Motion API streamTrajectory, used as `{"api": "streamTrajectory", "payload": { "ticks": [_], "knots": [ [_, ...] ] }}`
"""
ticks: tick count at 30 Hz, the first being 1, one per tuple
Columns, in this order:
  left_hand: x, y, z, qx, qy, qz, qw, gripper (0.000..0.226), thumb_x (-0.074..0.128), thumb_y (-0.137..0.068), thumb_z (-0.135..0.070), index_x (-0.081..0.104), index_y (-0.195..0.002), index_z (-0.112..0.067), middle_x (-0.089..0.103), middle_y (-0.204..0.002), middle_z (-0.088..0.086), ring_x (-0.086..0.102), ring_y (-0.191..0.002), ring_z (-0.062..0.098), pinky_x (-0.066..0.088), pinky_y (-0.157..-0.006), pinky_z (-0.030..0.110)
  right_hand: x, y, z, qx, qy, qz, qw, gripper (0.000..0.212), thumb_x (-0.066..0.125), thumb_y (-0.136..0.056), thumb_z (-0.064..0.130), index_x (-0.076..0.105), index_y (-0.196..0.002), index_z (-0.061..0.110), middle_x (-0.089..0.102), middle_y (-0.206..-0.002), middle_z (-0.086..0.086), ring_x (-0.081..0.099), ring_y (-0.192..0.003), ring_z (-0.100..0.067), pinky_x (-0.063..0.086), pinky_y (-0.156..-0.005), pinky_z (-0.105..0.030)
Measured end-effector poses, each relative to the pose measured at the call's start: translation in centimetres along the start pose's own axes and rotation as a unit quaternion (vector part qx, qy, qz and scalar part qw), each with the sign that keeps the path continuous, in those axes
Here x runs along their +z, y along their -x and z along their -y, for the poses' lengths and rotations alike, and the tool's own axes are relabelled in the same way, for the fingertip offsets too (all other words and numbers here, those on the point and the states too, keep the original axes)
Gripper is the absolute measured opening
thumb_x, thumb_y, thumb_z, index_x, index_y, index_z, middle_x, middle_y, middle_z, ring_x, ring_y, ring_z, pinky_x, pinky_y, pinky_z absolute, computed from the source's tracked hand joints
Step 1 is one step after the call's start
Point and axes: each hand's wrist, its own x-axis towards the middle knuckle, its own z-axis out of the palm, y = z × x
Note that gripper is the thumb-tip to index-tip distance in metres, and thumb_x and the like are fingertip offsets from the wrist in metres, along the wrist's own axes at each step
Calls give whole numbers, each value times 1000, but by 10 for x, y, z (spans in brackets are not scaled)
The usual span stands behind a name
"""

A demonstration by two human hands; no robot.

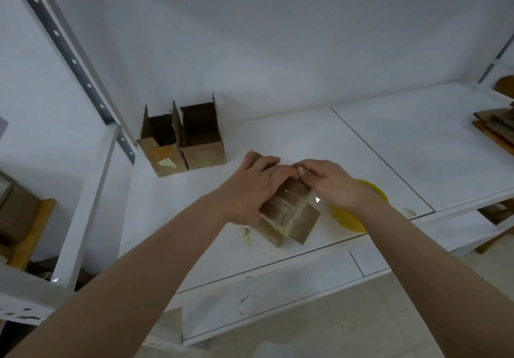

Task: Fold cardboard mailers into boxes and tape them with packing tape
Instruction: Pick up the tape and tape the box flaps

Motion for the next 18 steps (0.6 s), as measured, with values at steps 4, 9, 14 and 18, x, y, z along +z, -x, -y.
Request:
{"api": "streamTrajectory", "payload": {
  "ticks": [4,9,14,18],
  "knots": [
    [18,10,7,-56,-4,-32,998,78,58,-82,-13,22,-150,-26,18,-159,-2,6,-148,25,15,-114,53,17,13,-15,28,-75,-1,997,42,52,-98,37,46,-137,27,68,-95,-2,64,-91,-14,49,-84,-29],
    [32,11,6,-194,194,-93,957,59,57,-86,3,44,-138,-22,33,-142,8,49,-120,26,49,-93,33,42,28,-30,24,-49,-10,998,37,56,-96,34,45,-132,34,63,-85,6,60,-75,-1,40,-62,-6],
    [36,25,2,-233,300,-184,907,39,52,-86,12,70,-106,-16,49,-112,0,56,-99,11,48,-80,13,54,37,-25,-49,-8,-111,993,23,66,-91,22,68,-113,24,44,-94,5,50,-68,-6,40,-68,-10],
    [41,37,-14,-193,295,-199,915,13,72,-84,-19,76,-96,-20,53,-104,-8,53,-98,6,46,-80,15,62,40,-22,-46,-14,-86,995,37,73,-84,31,69,-118,18,42,-97,3,50,-73,-13,50,-73,-26]
  ]
}}
